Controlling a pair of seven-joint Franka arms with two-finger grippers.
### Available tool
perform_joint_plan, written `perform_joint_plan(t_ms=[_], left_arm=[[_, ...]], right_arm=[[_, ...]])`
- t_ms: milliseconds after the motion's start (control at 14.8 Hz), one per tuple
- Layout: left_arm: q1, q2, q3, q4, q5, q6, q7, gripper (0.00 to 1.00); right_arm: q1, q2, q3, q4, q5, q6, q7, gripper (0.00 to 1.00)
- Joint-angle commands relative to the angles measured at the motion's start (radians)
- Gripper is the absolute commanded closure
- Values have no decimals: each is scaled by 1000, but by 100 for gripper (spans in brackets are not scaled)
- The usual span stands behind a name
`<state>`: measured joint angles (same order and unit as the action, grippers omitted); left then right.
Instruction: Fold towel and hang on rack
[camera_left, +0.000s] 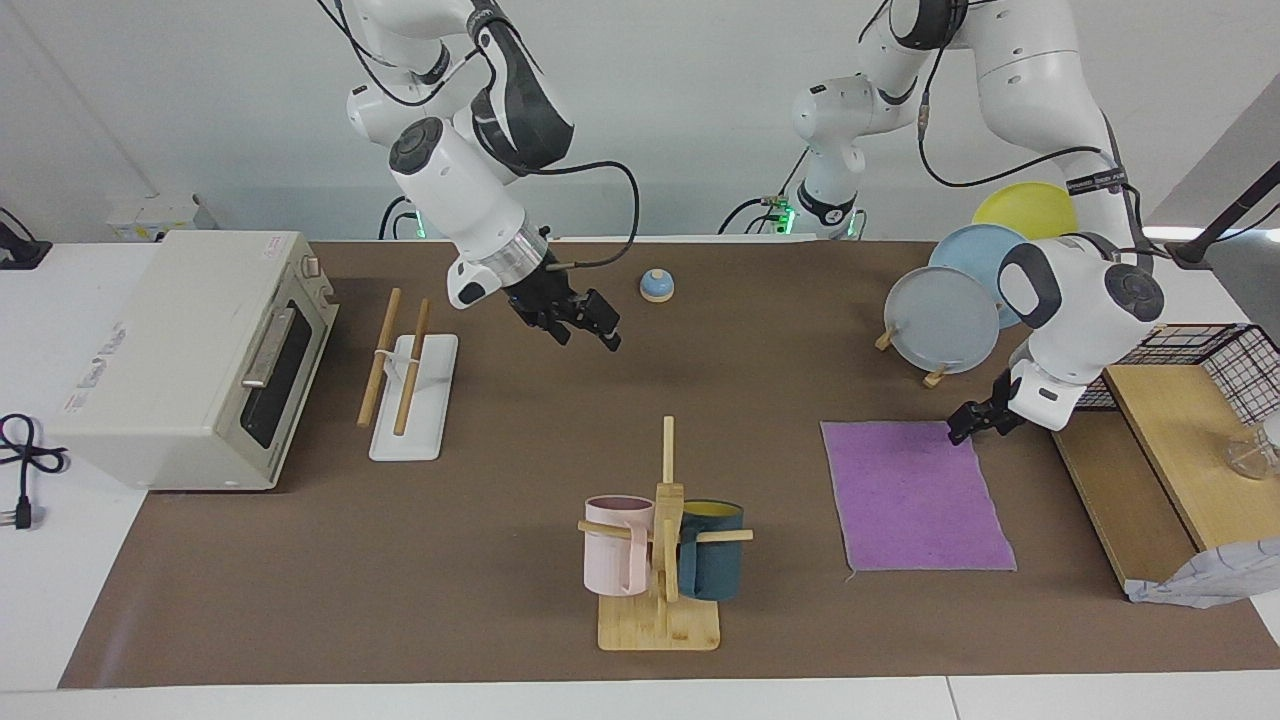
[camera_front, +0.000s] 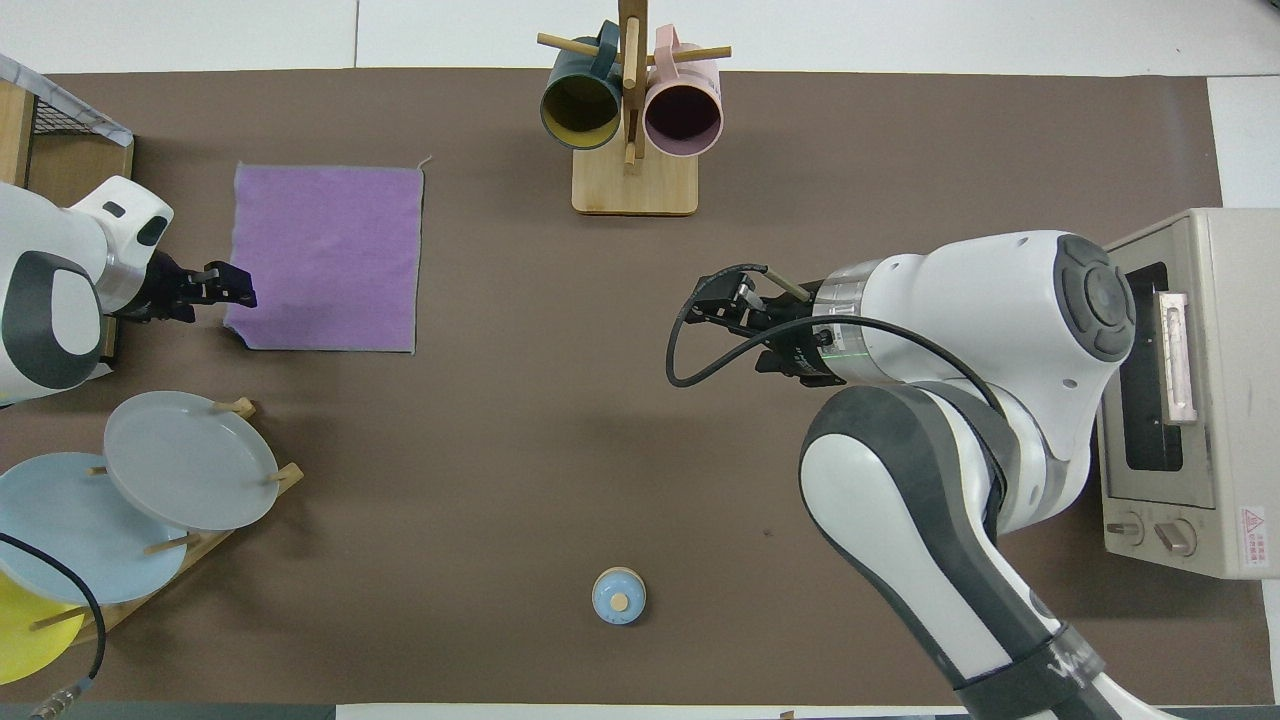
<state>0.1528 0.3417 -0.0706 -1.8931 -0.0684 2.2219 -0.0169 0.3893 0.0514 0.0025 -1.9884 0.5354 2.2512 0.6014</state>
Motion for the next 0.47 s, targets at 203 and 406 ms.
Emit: perform_joint_plan(t_ms=[203,406], left_arm=[[27,13,-5,-30,-42,28,15,31],[34,13,-5,-40,-44,25,12,43]], right_arm=[[-7,-21,-2,-35,25,10,-11,0],[-9,-22,-2,-36,25,8,-11,0]])
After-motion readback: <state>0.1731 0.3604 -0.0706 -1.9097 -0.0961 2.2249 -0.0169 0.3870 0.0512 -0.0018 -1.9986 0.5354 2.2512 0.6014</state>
